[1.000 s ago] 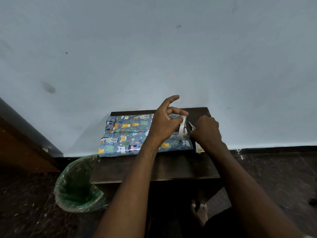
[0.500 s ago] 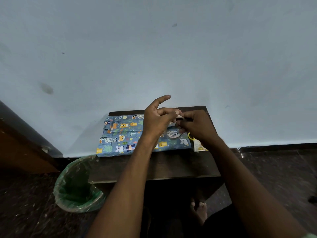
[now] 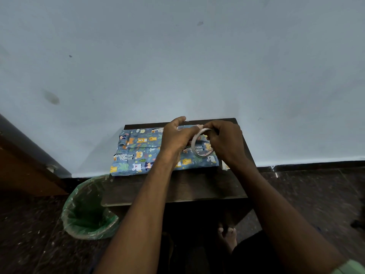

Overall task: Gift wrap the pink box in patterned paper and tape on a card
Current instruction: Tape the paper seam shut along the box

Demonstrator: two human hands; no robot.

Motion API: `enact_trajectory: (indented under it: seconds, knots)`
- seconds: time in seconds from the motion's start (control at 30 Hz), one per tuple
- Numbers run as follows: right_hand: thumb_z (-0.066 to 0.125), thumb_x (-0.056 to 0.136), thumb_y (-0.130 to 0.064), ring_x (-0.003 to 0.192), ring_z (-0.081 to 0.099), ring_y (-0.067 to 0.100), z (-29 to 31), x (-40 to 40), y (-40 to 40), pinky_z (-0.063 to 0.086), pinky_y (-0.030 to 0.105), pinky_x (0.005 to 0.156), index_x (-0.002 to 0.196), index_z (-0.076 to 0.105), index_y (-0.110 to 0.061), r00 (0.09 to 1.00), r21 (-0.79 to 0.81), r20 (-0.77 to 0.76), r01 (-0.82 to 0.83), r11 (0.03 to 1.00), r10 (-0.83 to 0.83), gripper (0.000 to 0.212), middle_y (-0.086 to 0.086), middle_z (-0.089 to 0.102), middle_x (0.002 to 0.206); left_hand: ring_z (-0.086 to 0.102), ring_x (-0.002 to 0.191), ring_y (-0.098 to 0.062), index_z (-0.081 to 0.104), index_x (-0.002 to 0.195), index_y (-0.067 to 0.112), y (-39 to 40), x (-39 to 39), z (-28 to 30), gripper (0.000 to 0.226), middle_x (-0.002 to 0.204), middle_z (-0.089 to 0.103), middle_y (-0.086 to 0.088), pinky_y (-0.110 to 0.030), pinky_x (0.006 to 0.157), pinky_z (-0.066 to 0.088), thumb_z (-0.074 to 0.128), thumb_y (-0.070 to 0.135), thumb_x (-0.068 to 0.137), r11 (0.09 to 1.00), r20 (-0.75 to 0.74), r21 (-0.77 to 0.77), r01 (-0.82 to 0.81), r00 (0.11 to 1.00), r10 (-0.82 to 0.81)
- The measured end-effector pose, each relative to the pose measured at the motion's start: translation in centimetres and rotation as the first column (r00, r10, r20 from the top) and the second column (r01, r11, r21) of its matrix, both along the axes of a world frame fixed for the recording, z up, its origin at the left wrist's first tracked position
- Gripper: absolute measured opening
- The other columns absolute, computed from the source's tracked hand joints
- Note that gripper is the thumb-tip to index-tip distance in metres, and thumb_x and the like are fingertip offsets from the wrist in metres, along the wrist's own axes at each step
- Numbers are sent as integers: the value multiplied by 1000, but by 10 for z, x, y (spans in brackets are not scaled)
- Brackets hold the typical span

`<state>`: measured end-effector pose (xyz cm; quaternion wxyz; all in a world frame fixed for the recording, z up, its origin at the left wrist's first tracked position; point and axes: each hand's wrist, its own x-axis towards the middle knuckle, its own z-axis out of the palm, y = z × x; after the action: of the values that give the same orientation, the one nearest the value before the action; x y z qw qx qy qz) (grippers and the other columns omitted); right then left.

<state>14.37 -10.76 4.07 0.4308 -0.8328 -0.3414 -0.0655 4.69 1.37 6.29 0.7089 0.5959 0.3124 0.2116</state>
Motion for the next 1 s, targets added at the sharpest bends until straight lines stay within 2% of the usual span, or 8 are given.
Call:
enact_trajectory:
  seconds: [0.17, 0.3, 0.43, 0.6, 0.7, 0.8, 0.9, 1.0]
  knots:
    - [73, 89, -15, 65, 63, 5, 5, 8, -8, 47, 28, 66, 86, 82, -22, 996, -78, -41, -82, 994, 79, 12, -7, 72, 68, 80, 85, -25, 57, 136, 24, 5, 1, -15, 76, 95, 80, -6, -43, 80, 65, 84, 38, 66, 943, -201, 332, 10, 978, 60]
    - [72, 84, -10, 68, 66, 5, 9, 22, -26, 50, 28, 67, 75, 82, -25, 995, -184, -77, -70, 980, 57, 20, -6, 75, 68, 79, 78, -14, 52, 148, 19, 13, -3, -18, 63, 79, 80, 3, -44, 89, 64, 74, 10, 89, 934, -133, 357, -5, 990, 56]
    - [76, 85, -13, 92, 71, 22, -2, 38, -38, 43, 27, 72, 91, 85, -28, 993, -382, -113, -16, 924, -30, 18, -2, 80, 92, 76, 89, -6, 59, 143, 24, 27, -10, -19, 61, 94, 79, 11, -38, 88, 62, 75, 3, 88, 829, -150, 558, 39, 987, 55]
    - [72, 81, -9, 89, 67, 33, -13, 40, -41, 41, 29, 69, 78, 78, -19, 989, -518, -72, 73, 852, -128, 13, 8, 74, 90, 70, 97, -15, 62, 140, 27, 44, -22, -27, 71, 113, 73, 8, -39, 92, 61, 86, 2, 78, 747, -217, 648, 150, 976, -8]
    - [70, 72, -7, 78, 62, 34, -18, 40, -40, 31, 25, 56, 68, 65, -13, 981, -525, -93, 98, 845, -171, 9, 10, 66, 78, 67, 121, -18, 55, 148, 30, 53, -34, -30, 78, 127, 71, 2, -36, 101, 55, 90, 13, 81, 685, -308, 677, 268, 949, -67]
    - [71, 68, -10, 73, 59, 32, -16, 38, -39, 29, 25, 53, 68, 63, -7, 983, -522, -100, 82, 849, -157, 8, 10, 62, 73, 53, 143, -20, 30, 164, 35, 63, -49, -32, 101, 154, 59, 0, -34, 111, 44, 91, 34, 83, 587, -457, 683, 435, 881, -120]
    - [72, 68, -12, 73, 53, 30, -9, 31, -33, 31, 28, 55, 67, 55, -9, 990, -518, -59, 81, 851, -130, 18, 5, 55, 73, 47, 149, -25, 12, 170, 32, 69, -57, -36, 117, 164, 47, 1, -42, 122, 35, 90, 44, 83, 479, -557, 697, 534, 824, -108]
    - [67, 71, -10, 80, 60, 23, -5, 13, -14, 42, 29, 61, 74, 65, -18, 997, -314, 77, 28, 949, -3, 9, -4, 64, 80, 52, 145, -27, 12, 170, 29, 68, -56, -39, 116, 161, 51, 1, -45, 121, 33, 88, 45, 83, 442, -529, 743, 503, 846, -74]
